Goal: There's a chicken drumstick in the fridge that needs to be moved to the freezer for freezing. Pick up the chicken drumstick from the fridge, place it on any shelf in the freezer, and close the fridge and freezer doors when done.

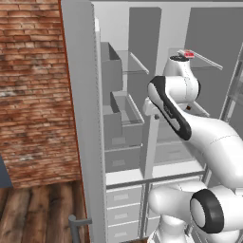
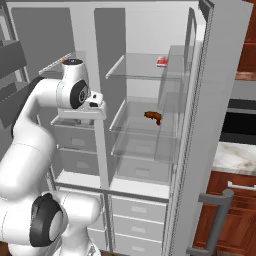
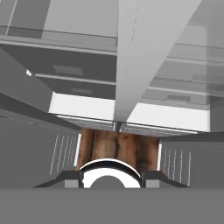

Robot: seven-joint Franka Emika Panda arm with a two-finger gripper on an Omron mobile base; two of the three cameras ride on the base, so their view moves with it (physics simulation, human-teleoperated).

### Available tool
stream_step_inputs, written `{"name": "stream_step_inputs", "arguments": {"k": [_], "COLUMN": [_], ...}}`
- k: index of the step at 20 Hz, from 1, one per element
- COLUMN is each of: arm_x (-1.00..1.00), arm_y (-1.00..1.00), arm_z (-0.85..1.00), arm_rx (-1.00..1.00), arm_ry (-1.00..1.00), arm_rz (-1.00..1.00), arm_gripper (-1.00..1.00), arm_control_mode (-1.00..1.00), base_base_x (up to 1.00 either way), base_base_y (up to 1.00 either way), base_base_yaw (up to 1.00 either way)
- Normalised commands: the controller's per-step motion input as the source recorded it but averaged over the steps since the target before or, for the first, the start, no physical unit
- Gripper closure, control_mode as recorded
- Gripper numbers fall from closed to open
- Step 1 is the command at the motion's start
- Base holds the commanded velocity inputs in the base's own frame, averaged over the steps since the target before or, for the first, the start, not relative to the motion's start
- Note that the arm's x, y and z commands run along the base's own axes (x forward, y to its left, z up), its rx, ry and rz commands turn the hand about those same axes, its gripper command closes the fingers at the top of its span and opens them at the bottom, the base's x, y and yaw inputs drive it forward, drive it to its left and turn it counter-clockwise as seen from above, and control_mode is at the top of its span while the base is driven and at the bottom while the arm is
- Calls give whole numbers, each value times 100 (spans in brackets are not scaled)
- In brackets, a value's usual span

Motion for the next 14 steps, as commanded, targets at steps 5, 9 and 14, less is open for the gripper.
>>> {"name": "stream_step_inputs", "arguments": {"k": [5,9,14], "arm_x": [-25,-47,-1], "arm_y": [0,5,-26], "arm_z": [0,-4,-13], "arm_rx": [0,-1,-12], "arm_ry": [0,1,-11], "arm_rz": [2,7,7], "arm_gripper": [-100,-100,-100], "arm_control_mode": [-100,-100,-100], "base_base_x": [0,0,0], "base_base_y": [0,0,0], "base_base_yaw": [0,0,0]}}
